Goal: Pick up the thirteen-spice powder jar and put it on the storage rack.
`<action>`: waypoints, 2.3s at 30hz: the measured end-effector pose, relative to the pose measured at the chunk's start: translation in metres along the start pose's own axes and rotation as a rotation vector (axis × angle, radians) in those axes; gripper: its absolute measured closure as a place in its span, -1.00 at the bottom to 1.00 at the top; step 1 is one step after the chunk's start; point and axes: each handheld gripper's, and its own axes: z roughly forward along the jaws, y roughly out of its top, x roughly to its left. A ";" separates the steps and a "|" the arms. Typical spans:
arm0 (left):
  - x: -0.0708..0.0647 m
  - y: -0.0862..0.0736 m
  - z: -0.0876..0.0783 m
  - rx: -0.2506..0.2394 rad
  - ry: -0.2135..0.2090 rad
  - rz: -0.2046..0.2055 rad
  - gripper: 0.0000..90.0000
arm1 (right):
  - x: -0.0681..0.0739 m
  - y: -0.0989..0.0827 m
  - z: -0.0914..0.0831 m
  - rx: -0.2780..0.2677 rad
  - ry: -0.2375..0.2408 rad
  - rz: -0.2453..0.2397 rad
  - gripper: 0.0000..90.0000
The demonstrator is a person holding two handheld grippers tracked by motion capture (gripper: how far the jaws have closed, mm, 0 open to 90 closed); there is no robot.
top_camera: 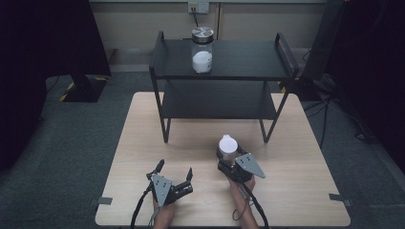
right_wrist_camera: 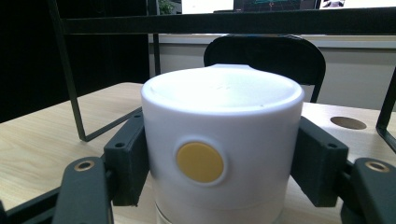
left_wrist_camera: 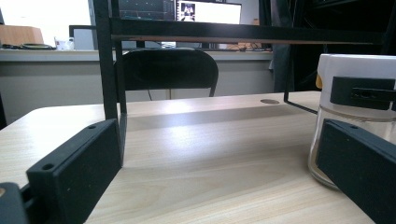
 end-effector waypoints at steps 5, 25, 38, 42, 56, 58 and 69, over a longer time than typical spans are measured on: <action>0.000 0.000 0.000 0.000 -0.001 -0.001 -1.00 | 0.001 0.000 0.000 -0.001 -0.004 -0.004 -0.34; 0.000 0.000 0.000 0.001 -0.004 0.004 -1.00 | 0.000 0.006 -0.004 0.015 -0.008 -0.014 -0.34; 0.000 0.000 0.000 0.001 -0.004 0.005 -1.00 | -0.004 0.019 -0.008 0.012 0.025 -0.035 -0.33; 0.000 0.000 0.000 0.001 -0.004 0.004 -1.00 | -0.005 0.021 -0.009 0.011 0.032 -0.038 -0.33; 0.000 0.000 0.000 0.000 -0.004 0.005 -1.00 | -0.018 0.034 -0.015 0.002 0.068 0.003 -0.33; 0.000 0.000 0.000 0.000 -0.004 0.005 -1.00 | -0.020 0.036 -0.016 0.001 0.077 0.003 -0.33; 0.000 0.000 0.000 0.001 -0.001 0.000 -1.00 | -0.031 0.055 -0.020 0.009 0.144 -0.012 -0.33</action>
